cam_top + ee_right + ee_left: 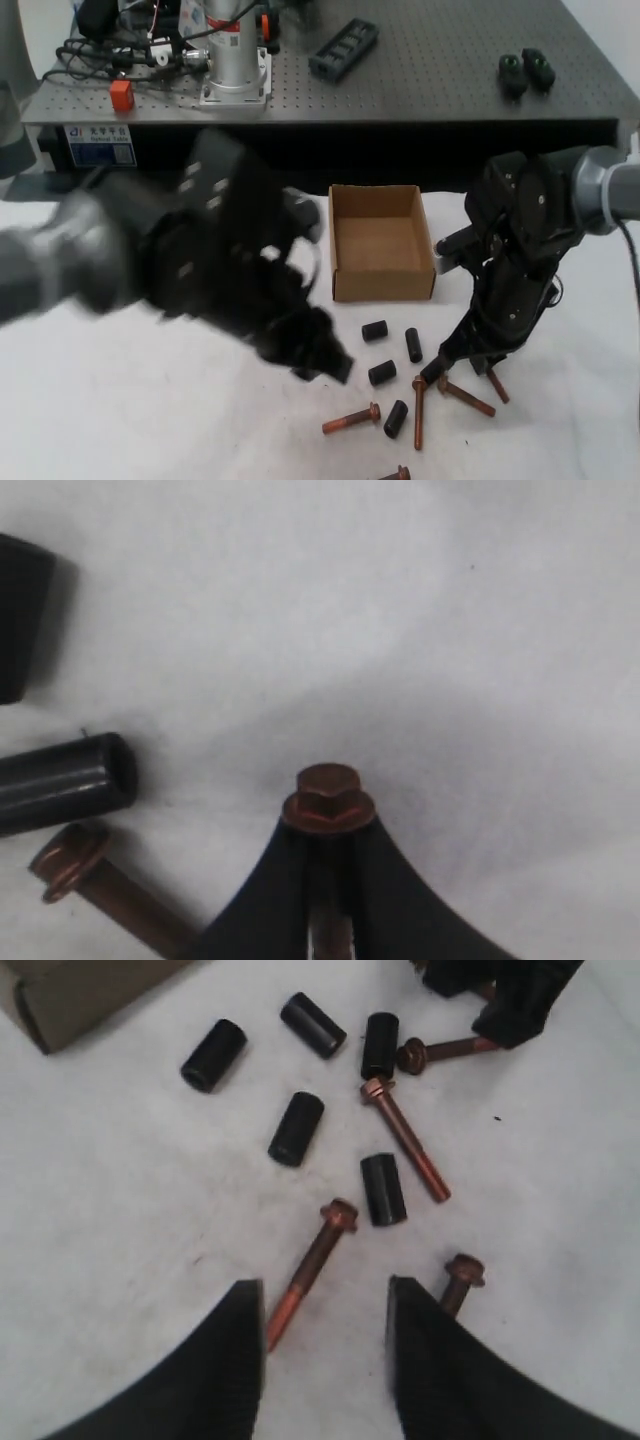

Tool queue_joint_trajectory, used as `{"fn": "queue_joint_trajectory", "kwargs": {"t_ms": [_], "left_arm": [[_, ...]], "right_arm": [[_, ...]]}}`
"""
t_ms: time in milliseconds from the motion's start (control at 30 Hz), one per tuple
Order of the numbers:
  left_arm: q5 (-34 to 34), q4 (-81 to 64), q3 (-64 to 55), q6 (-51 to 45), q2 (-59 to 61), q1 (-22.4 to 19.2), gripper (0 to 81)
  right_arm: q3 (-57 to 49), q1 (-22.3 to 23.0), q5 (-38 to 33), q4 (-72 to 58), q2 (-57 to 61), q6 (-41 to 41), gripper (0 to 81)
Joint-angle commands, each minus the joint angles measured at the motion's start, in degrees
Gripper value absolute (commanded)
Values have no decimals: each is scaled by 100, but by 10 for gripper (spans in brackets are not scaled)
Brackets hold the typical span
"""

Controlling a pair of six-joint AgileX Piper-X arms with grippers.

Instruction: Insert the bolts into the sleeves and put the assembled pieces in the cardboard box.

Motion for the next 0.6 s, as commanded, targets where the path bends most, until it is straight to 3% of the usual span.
{"fn": "queue_joint_trajectory", "kwargs": {"t_ms": [0,167,333,567], "left_arm": [[-48,-250,382,141,-305,107,293],[-89,833,-1089,148,781,-327,293],[-586,1482,-2063,148,1626,-587,293],[-784,1805,-2574,250,2325,-708,293]], "right_arm": [[-57,-60,-241,74,-355,50,1],[126,-298,-424,93,-923,311,1],[559,-741,-469,116,-1500,377,1],[810,-1212,-921,113,-1689,546,1]]}}
